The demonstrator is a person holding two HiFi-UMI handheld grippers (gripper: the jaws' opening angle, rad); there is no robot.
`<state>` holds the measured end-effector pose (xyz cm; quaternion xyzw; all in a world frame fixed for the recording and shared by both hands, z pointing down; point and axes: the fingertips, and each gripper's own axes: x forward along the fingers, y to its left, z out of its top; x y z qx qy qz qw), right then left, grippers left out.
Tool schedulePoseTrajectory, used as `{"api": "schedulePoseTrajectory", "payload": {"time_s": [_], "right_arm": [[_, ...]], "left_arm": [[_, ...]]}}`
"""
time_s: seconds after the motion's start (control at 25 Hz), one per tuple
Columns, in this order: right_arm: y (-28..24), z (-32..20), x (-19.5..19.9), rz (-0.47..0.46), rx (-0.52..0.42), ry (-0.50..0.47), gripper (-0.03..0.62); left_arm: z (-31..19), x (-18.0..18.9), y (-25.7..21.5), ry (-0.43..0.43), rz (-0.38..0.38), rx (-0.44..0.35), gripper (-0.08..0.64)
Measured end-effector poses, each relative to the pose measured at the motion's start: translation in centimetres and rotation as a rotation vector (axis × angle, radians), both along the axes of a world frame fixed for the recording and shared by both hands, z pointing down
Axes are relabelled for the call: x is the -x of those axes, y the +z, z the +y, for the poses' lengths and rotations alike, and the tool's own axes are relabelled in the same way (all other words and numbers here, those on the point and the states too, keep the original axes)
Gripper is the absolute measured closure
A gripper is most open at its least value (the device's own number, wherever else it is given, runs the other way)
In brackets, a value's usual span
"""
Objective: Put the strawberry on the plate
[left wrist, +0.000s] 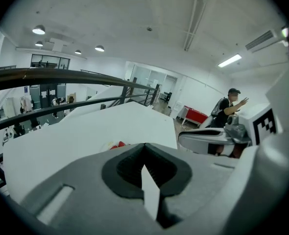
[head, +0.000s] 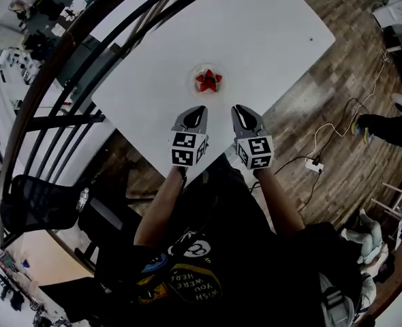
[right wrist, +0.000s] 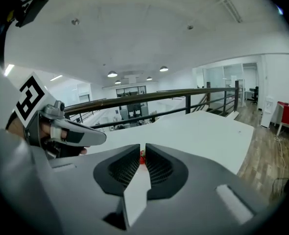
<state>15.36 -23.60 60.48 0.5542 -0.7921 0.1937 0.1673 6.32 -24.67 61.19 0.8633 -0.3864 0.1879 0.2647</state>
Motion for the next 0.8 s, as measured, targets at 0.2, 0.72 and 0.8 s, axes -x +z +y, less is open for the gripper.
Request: {"api": "schedulePoseTrajectory", "payload": {"time_s": [0.2,0.72,0.8], "right_arm": [[-4.5,4.5,0.4,-0.019,-0.070,0.059,0.580],[-11.2,11.4,3.1,-0.046,-0.200,0.126,0.588],[-11.4,11.6,4.0,-0.048,-0.205,0.125,0.588]], "left_arm": [[3.9,0.2,-3.7,0.027,0.021,-0.057,0.555],[10.8,3.4,-11.1,0.018,0.030,-0.246,0.555],[11.2,3.7,-11.4,0.020,0.030,-0.259,0.555]]}}
